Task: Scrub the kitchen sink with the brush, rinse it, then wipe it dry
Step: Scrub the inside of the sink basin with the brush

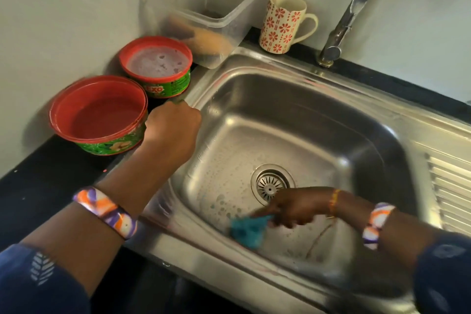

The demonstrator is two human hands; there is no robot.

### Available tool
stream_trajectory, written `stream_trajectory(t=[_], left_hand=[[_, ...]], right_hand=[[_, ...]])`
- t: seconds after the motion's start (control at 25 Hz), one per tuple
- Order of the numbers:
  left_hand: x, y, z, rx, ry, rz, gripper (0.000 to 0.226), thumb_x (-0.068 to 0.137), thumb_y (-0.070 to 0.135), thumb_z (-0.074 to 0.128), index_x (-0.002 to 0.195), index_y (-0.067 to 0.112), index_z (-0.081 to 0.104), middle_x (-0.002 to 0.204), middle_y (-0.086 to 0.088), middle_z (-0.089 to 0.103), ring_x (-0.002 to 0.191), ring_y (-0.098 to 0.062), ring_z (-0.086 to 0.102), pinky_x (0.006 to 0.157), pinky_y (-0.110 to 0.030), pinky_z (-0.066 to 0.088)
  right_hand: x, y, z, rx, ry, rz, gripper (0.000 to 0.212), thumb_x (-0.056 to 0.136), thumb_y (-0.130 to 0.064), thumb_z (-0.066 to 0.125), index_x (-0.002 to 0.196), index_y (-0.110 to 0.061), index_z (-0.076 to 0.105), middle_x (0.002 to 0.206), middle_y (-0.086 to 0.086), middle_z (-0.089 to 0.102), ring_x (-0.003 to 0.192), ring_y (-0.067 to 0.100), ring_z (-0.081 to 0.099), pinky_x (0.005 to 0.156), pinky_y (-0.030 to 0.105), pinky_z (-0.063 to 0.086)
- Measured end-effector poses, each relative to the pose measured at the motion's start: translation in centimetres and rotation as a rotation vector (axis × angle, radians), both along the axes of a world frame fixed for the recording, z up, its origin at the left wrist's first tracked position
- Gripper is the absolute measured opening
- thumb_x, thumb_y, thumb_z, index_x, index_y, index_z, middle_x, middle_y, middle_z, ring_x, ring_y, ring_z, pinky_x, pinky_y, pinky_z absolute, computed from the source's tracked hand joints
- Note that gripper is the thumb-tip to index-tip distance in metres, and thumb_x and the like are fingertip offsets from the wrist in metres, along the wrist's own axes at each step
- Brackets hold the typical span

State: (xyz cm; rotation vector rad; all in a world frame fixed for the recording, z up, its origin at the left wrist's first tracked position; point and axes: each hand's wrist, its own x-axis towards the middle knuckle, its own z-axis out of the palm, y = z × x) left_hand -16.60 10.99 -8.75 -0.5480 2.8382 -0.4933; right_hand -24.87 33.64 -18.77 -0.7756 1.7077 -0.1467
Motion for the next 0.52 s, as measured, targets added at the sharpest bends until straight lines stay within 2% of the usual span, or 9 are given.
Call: stream_trajectory(t=[0.08,0.12,0.2,0.28,0.36,0.4,0.44,0.52], left_hand=[[-0.4,-0.1,0.0,0.026,0.006,0.007,0.03,0.09,0.003,0.055,0.12,0.008,0.056,0.121,-0.011,0.057,0.112,-0.03,0.057,0.077,-0.034,0.05],[-0.6,0.0,0.0,0.04,0.002,0.017,0.032,0.089,0.0,0.053,0.12,0.007,0.057,0.121,-0.011,0.057,0.113,-0.03,0.057,0.076,-0.034,0.049],[-1.2,0.1,0.1,0.056,0.006,0.019,0.035,0.087,-0.003,0.053,0.12,0.008,0.058,0.119,-0.01,0.058,0.113,-0.031,0.057,0.07,-0.033,0.046],[-1.8,0.2,0.0,0.053,0.026,0.007,0.035,0.087,-0.004,0.054,0.119,0.009,0.058,0.117,-0.009,0.059,0.112,-0.031,0.057,0.068,-0.032,0.044],[-2.3,0.3,0.0,0.037,0.04,-0.002,0.034,0.089,-0.004,0.05,0.12,0.009,0.058,0.119,-0.01,0.059,0.114,-0.032,0.056,0.075,-0.034,0.049],[-2.5,0.4,-0.2,0.029,0.038,-0.006,0.034,0.09,-0.004,0.048,0.121,0.008,0.058,0.12,-0.011,0.059,0.116,-0.032,0.055,0.079,-0.035,0.049],[-2.5,0.5,-0.3,0.027,0.03,-0.011,0.035,0.091,-0.004,0.046,0.122,0.007,0.057,0.122,-0.012,0.058,0.117,-0.033,0.053,0.082,-0.035,0.049],[-2.4,0.7,-0.4,0.029,0.016,-0.042,0.036,0.091,-0.005,0.044,0.123,0.007,0.056,0.123,-0.012,0.056,0.119,-0.034,0.051,0.083,-0.036,0.048]], right_hand=[[-1.8,3.2,1.4,0.165,0.0,0.076,0.043,0.089,-0.012,0.058,0.121,-0.041,0.06,0.05,-0.005,0.047,0.033,0.003,0.031,0.032,0.014,0.024],[-1.8,4.0,1.5,0.151,0.018,0.085,0.044,0.088,-0.012,0.06,0.116,-0.046,0.061,0.052,-0.002,0.05,0.037,0.003,0.033,0.034,0.014,0.026],[-0.1,2.1,1.4,-0.049,0.089,0.035,0.043,0.089,-0.012,0.059,0.118,-0.044,0.059,0.059,-0.002,0.055,0.042,0.003,0.04,0.041,0.011,0.031],[1.1,-3.0,0.2,-0.312,0.225,-0.022,0.038,0.092,-0.013,0.057,0.129,-0.023,0.056,0.071,-0.01,0.064,0.047,-0.005,0.051,0.051,0.002,0.035],[-0.3,-7.7,-0.8,-0.442,0.462,-0.065,0.039,0.094,-0.019,0.055,0.132,-0.02,0.053,0.109,-0.005,0.069,0.076,-0.012,0.06,0.073,-0.003,0.038],[-1.9,-9.0,-1.2,-0.48,0.592,-0.153,0.039,0.094,-0.021,0.053,0.133,-0.022,0.053,0.124,-0.001,0.064,0.098,0.0,0.063,0.088,0.007,0.042],[-3.8,-9.2,-1.6,-0.469,0.715,-0.26,0.04,0.094,-0.021,0.051,0.134,-0.024,0.052,0.13,0.004,0.06,0.113,0.017,0.061,0.097,0.021,0.044],[-7.3,-6.5,-1.9,-0.26,0.902,-0.45,0.041,0.093,-0.02,0.047,0.135,-0.021,0.052,0.128,0.016,0.059,0.117,0.034,0.056,0.095,0.037,0.045]])
